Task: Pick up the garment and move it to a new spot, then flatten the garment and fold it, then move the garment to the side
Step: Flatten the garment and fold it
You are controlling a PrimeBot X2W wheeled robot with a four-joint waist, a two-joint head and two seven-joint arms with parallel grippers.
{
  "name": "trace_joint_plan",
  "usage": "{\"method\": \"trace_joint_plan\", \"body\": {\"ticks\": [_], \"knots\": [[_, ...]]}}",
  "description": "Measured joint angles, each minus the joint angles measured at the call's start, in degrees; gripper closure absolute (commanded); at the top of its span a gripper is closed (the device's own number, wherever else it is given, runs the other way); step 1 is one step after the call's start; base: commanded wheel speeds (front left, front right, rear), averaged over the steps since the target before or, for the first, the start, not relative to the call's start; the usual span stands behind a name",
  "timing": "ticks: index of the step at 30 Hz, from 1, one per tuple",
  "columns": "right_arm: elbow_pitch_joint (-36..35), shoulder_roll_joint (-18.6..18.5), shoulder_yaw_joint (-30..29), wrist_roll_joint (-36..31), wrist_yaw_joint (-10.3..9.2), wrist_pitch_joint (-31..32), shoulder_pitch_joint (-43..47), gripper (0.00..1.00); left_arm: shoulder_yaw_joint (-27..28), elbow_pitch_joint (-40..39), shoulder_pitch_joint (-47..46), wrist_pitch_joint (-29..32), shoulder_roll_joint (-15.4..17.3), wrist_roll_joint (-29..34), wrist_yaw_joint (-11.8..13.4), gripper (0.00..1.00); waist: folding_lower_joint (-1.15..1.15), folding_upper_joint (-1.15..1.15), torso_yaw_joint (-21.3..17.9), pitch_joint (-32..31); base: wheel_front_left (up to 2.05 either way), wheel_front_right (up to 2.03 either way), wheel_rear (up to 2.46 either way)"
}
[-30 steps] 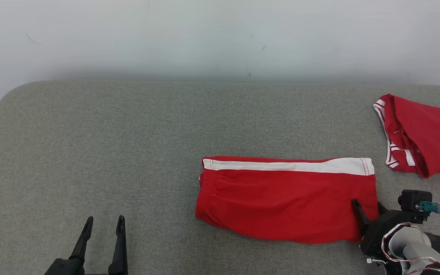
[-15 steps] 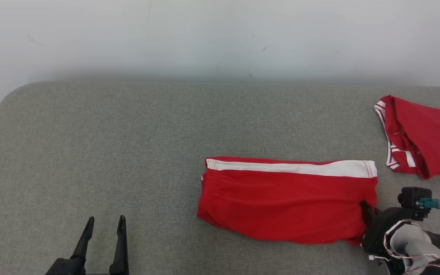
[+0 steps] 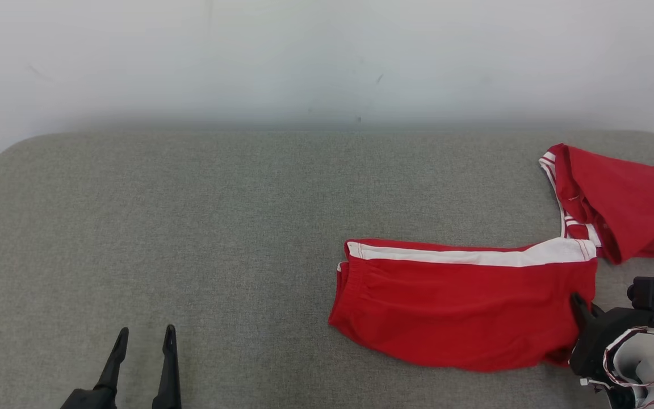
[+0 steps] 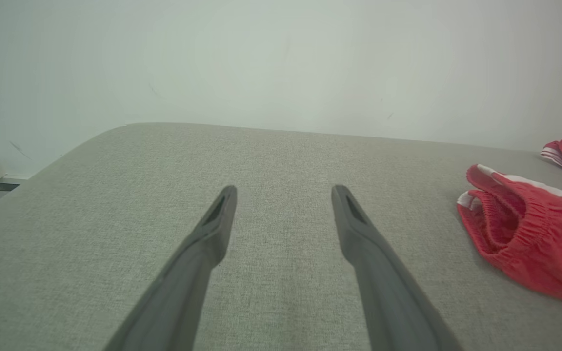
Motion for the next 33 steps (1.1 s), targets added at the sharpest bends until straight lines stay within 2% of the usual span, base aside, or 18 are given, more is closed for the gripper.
{"method": "trace_joint_plan", "body": {"ticks": [5,11,15,26,33], "knots": [[-5.0,1.0,1.7,1.1,0.00,-0.5,0.6,1.00,0.7,0.1,0.5,0.0,0.0,0.3,0.0,0.00,0.00,0.00,-0.2,-1.1,0.00,0.00,0.00],[-11.8,4.2,3.9,2.5,0.00,-0.5,0.4,1.00,0.8,0.4,0.7,0.0,0.0,0.5,0.0,0.00,0.00,0.00,0.1,-1.8,0.00,0.00,0.00],[-13.9,6.5,5.2,2.5,0.00,-0.4,-1.1,1.00,0.4,0.4,0.8,0.0,0.0,0.5,0.0,0.00,0.00,0.00,0.7,-1.9,0.00,0.00,0.00],[-14.9,13.5,8.4,1.7,0.00,1.5,-4.8,1.00,-1.9,1.3,0.2,0.0,-0.1,0.3,0.0,0.00,0.00,0.00,3.1,-1.0,0.00,0.00,0.00],[-12.2,16.7,9.9,1.3,0.00,2.3,-5.8,1.00,-2.6,1.5,-0.8,0.0,-0.2,-0.1,0.0,0.00,0.00,0.00,4.4,0.6,0.00,0.00,0.00]]}}
